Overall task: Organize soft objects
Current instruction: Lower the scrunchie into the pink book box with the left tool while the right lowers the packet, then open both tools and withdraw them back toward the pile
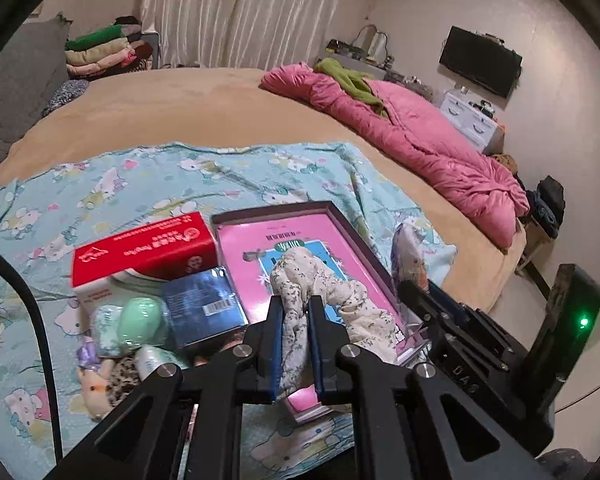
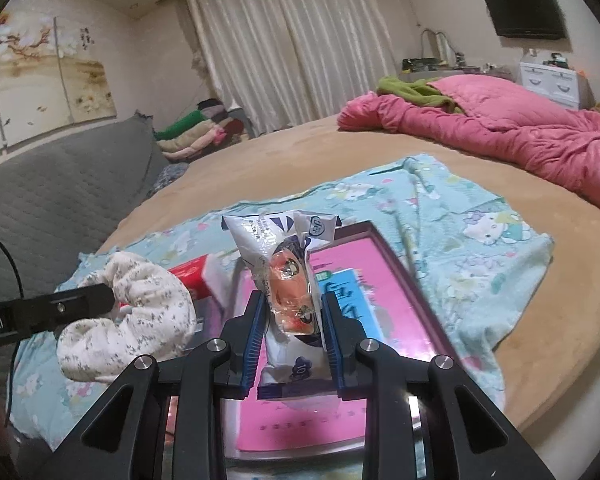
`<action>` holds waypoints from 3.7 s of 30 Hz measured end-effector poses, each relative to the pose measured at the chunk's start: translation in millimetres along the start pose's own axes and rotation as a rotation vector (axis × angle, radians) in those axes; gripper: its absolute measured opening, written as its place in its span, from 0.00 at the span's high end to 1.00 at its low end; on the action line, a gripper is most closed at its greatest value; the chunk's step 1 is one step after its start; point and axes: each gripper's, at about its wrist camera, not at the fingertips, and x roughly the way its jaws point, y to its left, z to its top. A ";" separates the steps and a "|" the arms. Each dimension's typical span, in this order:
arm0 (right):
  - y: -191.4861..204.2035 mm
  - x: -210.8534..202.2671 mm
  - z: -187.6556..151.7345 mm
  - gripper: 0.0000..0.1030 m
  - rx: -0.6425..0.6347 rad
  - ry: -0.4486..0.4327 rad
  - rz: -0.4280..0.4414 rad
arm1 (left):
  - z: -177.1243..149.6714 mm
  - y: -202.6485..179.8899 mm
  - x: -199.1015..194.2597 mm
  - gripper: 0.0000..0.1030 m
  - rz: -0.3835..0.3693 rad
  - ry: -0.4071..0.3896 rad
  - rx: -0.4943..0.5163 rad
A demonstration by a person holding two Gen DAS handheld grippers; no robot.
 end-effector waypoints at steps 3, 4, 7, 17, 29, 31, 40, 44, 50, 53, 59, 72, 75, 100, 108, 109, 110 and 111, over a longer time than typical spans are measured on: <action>-10.6 2.8 -0.8 0.72 0.011 0.011 -0.026 | -1.0 -2.4 13.3 0.88 -0.016 0.019 -0.008; -13.6 3.8 -0.6 0.72 0.014 0.014 -0.030 | -1.7 -4.6 19.5 0.88 -0.019 0.031 -0.008; -23.9 6.2 -0.3 0.72 0.032 0.026 -0.049 | -4.2 -11.3 33.4 0.88 -0.016 0.055 0.005; -49.7 25.2 -9.0 0.72 0.067 0.126 -0.097 | -16.7 -23.1 77.0 0.88 0.006 0.145 0.035; -59.5 47.9 -20.2 0.72 0.053 0.247 -0.149 | -41.0 -30.3 118.6 0.88 0.048 0.237 0.091; -60.0 54.3 -22.2 0.72 0.052 0.272 -0.153 | -43.5 -28.7 122.9 0.88 0.056 0.241 0.093; -60.9 78.2 -30.4 0.72 0.022 0.373 -0.235 | -53.9 -30.6 131.7 0.88 0.082 0.251 0.137; -61.9 81.5 -32.2 0.72 0.019 0.384 -0.259 | -60.1 -33.8 134.8 0.88 0.099 0.258 0.161; -64.4 85.1 -34.4 0.72 0.029 0.395 -0.278 | -62.5 -31.1 139.8 0.87 0.092 0.281 0.148; -64.7 86.3 -34.9 0.71 0.031 0.399 -0.287 | -61.7 -30.5 139.3 0.85 0.087 0.283 0.147; -65.7 79.9 -32.9 0.63 0.047 0.369 -0.291 | -60.9 -28.5 137.9 0.76 0.071 0.284 0.136; -67.9 44.2 -17.1 0.37 0.091 0.196 -0.315 | -54.0 -23.4 128.6 0.48 0.063 0.255 0.114; -67.3 32.5 -13.4 0.30 0.091 0.136 -0.320 | -52.6 -24.1 122.1 0.46 0.063 0.235 0.120; -15.9 13.0 5.3 0.23 -0.025 0.020 -0.284 | -26.4 5.1 37.7 0.29 0.049 0.063 0.041; 31.7 1.2 16.0 0.23 -0.073 0.013 -0.157 | -20.7 38.7 -6.6 0.28 0.091 0.002 0.004; 38.1 0.6 17.2 0.23 -0.087 0.015 -0.146 | -19.9 45.6 -13.7 0.28 0.102 -0.011 -0.004; 42.7 -0.7 17.2 0.23 -0.097 0.013 -0.137 | -18.3 54.3 -20.3 0.28 0.104 -0.014 -0.025; 49.5 -2.2 17.9 0.23 -0.111 0.011 -0.122 | -15.9 64.8 -27.6 0.28 0.099 -0.015 -0.054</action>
